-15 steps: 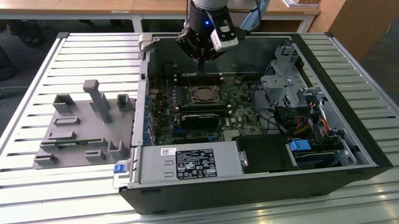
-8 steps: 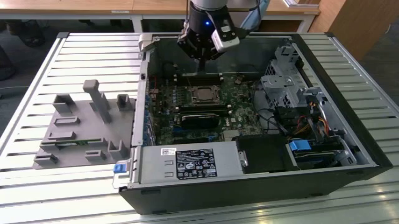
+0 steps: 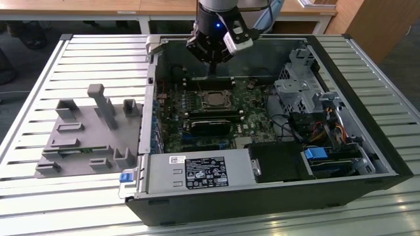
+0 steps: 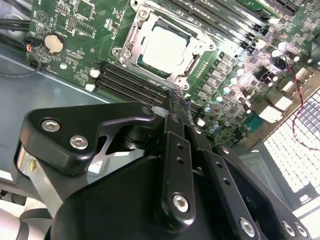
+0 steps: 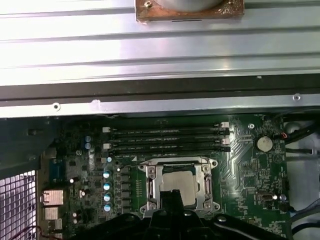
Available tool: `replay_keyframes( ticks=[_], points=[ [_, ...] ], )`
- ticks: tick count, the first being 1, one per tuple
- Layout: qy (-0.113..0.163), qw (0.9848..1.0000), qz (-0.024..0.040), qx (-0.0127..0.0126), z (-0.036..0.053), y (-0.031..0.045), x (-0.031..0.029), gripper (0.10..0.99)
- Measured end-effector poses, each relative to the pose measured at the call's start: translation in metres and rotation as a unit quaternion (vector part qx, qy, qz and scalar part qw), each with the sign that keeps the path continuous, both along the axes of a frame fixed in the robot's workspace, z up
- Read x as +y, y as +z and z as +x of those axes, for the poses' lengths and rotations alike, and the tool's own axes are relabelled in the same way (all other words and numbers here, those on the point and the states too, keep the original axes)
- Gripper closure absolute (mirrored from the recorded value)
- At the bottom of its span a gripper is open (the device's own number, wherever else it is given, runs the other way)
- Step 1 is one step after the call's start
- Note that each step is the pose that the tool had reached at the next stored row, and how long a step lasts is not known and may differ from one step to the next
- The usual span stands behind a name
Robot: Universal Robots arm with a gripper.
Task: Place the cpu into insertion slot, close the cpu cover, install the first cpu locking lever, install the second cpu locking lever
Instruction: 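Install the first cpu locking lever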
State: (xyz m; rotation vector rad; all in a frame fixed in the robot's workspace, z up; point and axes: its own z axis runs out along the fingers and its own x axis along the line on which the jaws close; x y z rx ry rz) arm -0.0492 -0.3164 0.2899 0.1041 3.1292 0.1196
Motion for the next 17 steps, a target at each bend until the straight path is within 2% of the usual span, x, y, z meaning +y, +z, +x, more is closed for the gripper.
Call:
replay_keyframes(
  ticks=[5, 10, 14, 17],
  points=[
    [0.000, 1.0000, -0.0004, -0.0005, -0.0041, -0.0002, 0.0002, 0.980],
    [0.000, 1.0000, -0.0004, -0.0005, -0.0162, -0.0009, 0.0011, 0.980],
    [0.000, 1.0000, -0.0004, -0.0005, -0.0184, -0.0020, 0.0049, 0.980],
    [0.000, 1.0000, -0.0004, -0.0005, -0.0210, -0.0031, 0.0053, 0.980]
  ],
)
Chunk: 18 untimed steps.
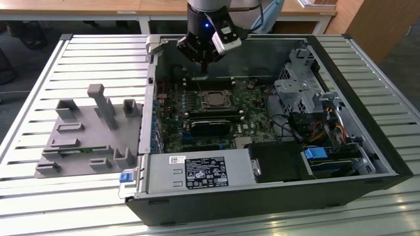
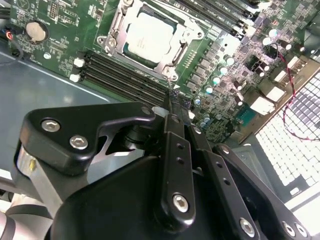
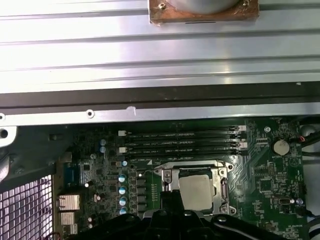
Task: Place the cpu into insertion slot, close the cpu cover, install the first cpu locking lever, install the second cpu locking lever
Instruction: 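Install the first cpu locking lever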
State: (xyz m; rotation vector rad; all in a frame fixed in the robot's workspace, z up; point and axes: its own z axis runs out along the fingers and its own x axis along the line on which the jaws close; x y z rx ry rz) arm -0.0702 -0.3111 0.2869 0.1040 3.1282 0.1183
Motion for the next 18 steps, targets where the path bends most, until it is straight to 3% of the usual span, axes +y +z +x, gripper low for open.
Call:
replay_keyframes(
  ticks=[4, 18],
  points=[
    [0.000, 1.0000, 0.0000, -0.0001, -0.0068, -0.0022, 0.0003, 0.980],
    [0.000, 1.0000, 0.0000, -0.0001, -0.0132, -0.0103, 0.0004, 0.980]
  ],
)
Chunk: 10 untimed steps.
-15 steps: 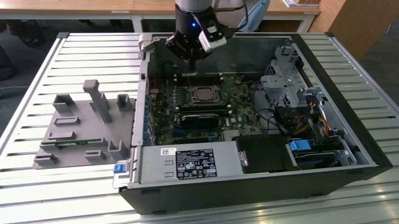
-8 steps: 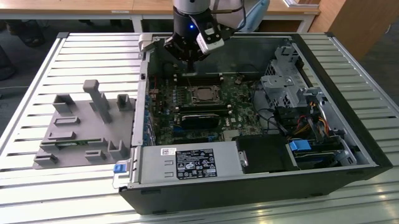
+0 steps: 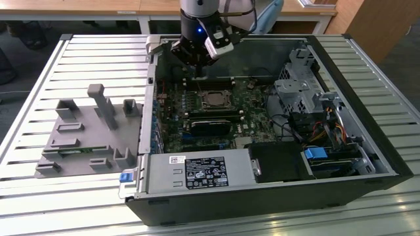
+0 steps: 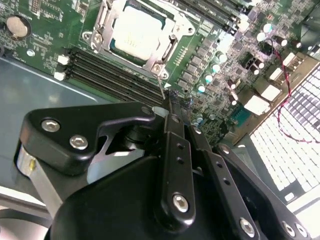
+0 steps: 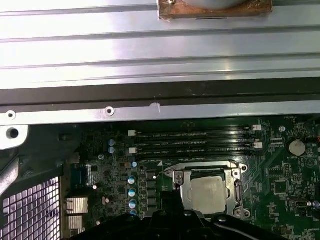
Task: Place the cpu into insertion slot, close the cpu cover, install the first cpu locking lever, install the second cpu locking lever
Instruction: 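Install the first cpu locking lever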
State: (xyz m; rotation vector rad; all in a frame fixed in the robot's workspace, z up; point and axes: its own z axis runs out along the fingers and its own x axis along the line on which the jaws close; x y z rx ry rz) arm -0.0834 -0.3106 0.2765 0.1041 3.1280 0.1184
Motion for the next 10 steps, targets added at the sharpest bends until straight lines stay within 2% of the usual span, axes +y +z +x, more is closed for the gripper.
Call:
replay_keyframes(
  ticks=[10],
  points=[
    [0.000, 1.0000, -0.0001, 0.0001, -0.0047, -0.0065, -0.0004, 0.980]
  ],
)
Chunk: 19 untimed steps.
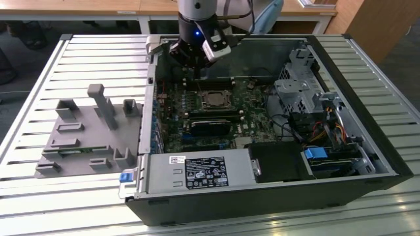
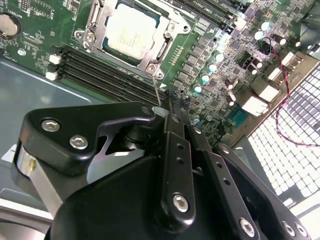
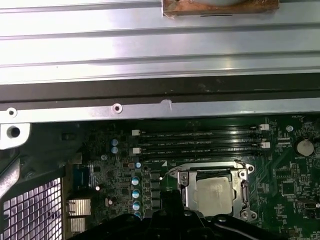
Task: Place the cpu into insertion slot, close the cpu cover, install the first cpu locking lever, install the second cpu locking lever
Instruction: 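Install the first cpu locking lever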
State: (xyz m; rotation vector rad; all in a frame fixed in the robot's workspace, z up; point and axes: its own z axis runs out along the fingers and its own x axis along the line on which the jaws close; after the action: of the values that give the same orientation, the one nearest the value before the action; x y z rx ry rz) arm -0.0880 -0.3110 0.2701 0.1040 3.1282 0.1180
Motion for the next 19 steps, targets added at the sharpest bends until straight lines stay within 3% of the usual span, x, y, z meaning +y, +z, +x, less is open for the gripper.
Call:
replay_keyframes(
  ticks=[19],
  points=[
    [0.000, 1.0000, 0.0001, -0.0001, -0.0110, -0.0077, -0.0003, 0.980]
  ],
)
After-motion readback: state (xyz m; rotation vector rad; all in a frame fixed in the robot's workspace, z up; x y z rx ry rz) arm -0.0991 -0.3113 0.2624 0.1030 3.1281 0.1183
